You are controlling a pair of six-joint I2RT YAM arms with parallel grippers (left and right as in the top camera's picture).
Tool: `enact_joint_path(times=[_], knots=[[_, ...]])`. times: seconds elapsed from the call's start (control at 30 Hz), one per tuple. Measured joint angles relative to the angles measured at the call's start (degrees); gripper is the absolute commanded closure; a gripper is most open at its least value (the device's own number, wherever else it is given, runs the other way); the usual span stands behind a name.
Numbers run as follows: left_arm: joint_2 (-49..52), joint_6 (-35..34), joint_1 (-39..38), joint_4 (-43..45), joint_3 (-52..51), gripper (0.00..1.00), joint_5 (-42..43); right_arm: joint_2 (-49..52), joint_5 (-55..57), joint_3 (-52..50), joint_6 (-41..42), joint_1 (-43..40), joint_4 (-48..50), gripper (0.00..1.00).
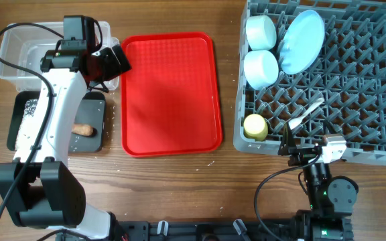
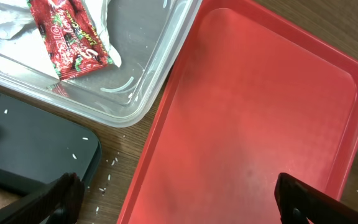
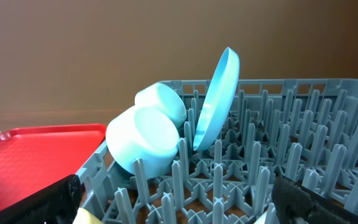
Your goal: Sort waste into correct bins and load items into the dishwasher rack
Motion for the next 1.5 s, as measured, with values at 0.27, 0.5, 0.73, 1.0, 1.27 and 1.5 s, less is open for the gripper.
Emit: enact_joint_path(times=[0.27,0.5,0.73,1.0,1.27,1.5], knots=[[-17.8,3.5,-0.4,21.6,-12.6,0.0,-3.2,-0.2,0.0,0.0,0.0,0.0,0.0,0.0],[-53.6,4.9,1.8,52.8,-58.2,0.0,-1.9,-0.5,0.0,0.0,0.0,0.0,0.0,0.0],[-79.4,5.2,3.7,57.0,-78.2,0.0,-1.9,-0.5,0.0,0.0,0.0,0.0,0.0,0.0],[-95.3,5.4,3.7,44.0,-82.0,0.0,-3.2,-0.5,0.0,0.0,0.2,0.0,0.0,0.0],[-96.8,5.4,3.3,44.0,-82.0,0.0,-3.2,-0.5,0.0,0.0,0.2,0.0,0.0,0.0],[-96.8,5.4,3.3,44.0,-82.0,0.0,-3.2,-0.5,0.0,0.0,0.2,0.0,0.0,0.0]])
